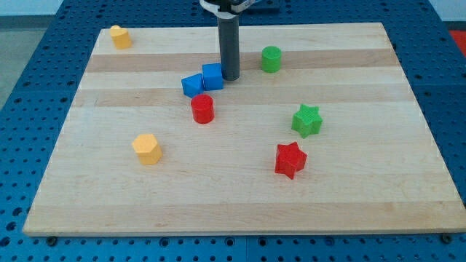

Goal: Push the green circle parallel to the right of the blue cube

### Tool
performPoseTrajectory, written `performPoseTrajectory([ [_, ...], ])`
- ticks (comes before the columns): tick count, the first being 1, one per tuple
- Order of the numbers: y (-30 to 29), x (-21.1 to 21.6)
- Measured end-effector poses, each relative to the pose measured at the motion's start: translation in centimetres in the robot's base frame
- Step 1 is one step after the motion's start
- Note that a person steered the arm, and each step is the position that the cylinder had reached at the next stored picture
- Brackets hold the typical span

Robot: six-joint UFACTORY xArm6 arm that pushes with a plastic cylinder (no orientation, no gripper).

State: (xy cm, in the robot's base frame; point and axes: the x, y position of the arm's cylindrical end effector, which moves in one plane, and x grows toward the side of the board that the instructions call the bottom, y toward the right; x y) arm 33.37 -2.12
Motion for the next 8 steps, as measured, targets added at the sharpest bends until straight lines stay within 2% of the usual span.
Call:
performPoseTrajectory([
  [2,0.9,-5.6],
  [4,4.8,-7.8],
  [6,9.5,-8.1],
  [7,9.5,-7.9],
  [8,6.7,-5.8],
])
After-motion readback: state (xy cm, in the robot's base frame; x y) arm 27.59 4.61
